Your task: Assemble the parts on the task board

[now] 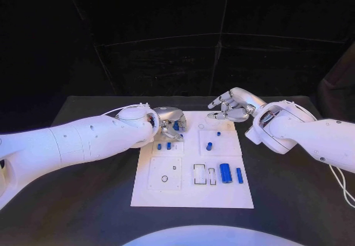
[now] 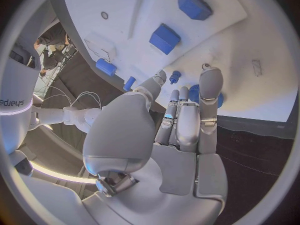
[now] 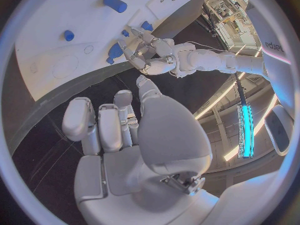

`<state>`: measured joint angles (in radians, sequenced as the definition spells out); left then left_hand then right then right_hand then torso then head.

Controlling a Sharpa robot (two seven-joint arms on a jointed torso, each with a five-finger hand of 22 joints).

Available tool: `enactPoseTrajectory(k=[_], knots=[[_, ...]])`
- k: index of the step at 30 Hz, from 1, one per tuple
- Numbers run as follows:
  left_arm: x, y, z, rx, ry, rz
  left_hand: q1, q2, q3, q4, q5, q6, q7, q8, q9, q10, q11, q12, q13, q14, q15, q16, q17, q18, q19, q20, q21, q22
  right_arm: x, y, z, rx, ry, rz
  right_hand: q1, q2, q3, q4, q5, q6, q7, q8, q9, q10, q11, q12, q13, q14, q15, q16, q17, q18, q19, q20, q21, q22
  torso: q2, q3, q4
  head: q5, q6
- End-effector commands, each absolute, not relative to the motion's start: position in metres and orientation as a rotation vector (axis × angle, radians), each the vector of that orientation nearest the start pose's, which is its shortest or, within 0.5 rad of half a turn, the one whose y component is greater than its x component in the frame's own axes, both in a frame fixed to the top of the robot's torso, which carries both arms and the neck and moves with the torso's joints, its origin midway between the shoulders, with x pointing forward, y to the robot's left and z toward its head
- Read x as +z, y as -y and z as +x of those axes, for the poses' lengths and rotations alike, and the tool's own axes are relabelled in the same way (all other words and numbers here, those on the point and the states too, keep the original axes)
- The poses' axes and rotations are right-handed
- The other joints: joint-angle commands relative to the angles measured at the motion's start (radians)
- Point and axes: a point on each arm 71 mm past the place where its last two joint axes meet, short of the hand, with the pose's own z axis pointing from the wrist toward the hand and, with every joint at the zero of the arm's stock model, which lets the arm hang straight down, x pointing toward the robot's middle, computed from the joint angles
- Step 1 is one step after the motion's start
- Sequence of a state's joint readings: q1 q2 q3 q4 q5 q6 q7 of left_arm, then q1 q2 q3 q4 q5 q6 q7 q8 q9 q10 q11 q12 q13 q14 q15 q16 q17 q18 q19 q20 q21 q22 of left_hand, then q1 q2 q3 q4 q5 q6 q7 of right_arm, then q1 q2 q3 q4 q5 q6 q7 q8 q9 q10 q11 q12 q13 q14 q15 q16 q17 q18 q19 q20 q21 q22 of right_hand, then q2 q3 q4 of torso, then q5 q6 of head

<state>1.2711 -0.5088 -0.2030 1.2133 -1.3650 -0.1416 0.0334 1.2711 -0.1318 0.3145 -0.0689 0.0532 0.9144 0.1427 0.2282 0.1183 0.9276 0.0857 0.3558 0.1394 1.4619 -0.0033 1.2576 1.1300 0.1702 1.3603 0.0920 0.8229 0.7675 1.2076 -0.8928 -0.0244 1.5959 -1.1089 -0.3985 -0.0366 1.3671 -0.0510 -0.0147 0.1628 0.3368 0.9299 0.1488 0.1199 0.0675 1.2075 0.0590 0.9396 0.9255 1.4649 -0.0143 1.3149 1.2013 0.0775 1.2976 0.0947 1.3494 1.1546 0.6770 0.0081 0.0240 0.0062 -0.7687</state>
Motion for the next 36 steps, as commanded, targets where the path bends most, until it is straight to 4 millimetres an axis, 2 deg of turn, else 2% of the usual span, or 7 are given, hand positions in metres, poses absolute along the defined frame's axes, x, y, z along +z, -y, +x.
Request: enactPoseTrajectory(k=[1, 18, 32, 36], knots=[[-0.2296, -0.1074, 0.5184, -0.696, -1.882, 0.426, 0.002, 0.007, -0.008, 0.000, -0.006, 0.014, 0.000, -0.007, -0.002, 0.008, -0.001, -0.006, -0.003, 0.021, -0.001, 0.007, 0.003, -0.019, 0.012, 0.000, 0.017, 0.016, -0.1654, 0.2050, 0.4770, 0.881, -1.641, 0.168, -0.003, 0.010, -0.003, 0.001, 0.006, -0.003, -0.001, 0.005, 0.001, -0.002, 0.000, -0.003, 0.001, 0.029, -0.002, -0.002, 0.001, 0.014, -0.007, 0.001, -0.004, 0.001, 0.000, 0.0000, 0.0007, 0.000, -0.003], [-0.2347, -0.1037, 0.5194, -0.653, -1.938, 0.446, 0.051, 0.061, 0.028, -0.012, -0.005, 0.075, -0.014, -0.001, -0.008, 0.072, -0.011, 0.002, -0.018, 0.023, -0.009, 0.025, 0.011, -0.029, 0.026, -0.006, 0.084, 0.086, -0.1657, 0.2038, 0.4776, 0.882, -1.642, 0.167, -0.003, 0.010, -0.003, 0.001, 0.006, -0.003, -0.001, 0.005, 0.001, -0.002, 0.000, -0.003, 0.001, 0.029, -0.002, -0.002, 0.001, 0.014, -0.007, 0.001, -0.004, 0.001, -0.001, 0.0005, 0.0014, -0.001, -0.008], [-0.2358, -0.0994, 0.5182, -0.651, -1.948, 0.457, 0.059, 0.067, 0.058, -0.023, -0.006, 0.095, -0.017, -0.009, -0.016, 0.110, -0.018, -0.006, -0.032, 0.023, -0.014, 0.032, 0.011, -0.037, 0.033, -0.010, 0.133, 0.138, -0.1656, 0.2028, 0.4775, 0.884, -1.643, 0.166, -0.003, 0.010, -0.003, 0.001, 0.006, -0.003, -0.001, 0.005, 0.001, -0.002, 0.000, -0.003, 0.001, 0.029, -0.002, -0.002, 0.001, 0.014, -0.007, 0.001, -0.004, 0.001, -0.001, 0.0006, 0.0017, 0.000, -0.012], [-0.2361, -0.1000, 0.5188, -0.648, -1.944, 0.455, 0.068, 0.076, 0.075, -0.029, -0.005, 0.106, -0.017, -0.009, -0.018, 0.129, -0.021, -0.008, -0.036, 0.025, -0.017, 0.035, 0.012, -0.041, 0.040, -0.013, 0.160, 0.166, -0.1656, 0.2026, 0.4774, 0.885, -1.642, 0.166, -0.003, 0.010, -0.003, 0.001, 0.006, -0.003, -0.001, 0.005, 0.001, -0.002, 0.000, -0.003, 0.001, 0.029, -0.002, -0.002, 0.001, 0.014, -0.007, 0.001, -0.004, 0.001, -0.001, 0.0008, 0.0011, -0.001, -0.011]])
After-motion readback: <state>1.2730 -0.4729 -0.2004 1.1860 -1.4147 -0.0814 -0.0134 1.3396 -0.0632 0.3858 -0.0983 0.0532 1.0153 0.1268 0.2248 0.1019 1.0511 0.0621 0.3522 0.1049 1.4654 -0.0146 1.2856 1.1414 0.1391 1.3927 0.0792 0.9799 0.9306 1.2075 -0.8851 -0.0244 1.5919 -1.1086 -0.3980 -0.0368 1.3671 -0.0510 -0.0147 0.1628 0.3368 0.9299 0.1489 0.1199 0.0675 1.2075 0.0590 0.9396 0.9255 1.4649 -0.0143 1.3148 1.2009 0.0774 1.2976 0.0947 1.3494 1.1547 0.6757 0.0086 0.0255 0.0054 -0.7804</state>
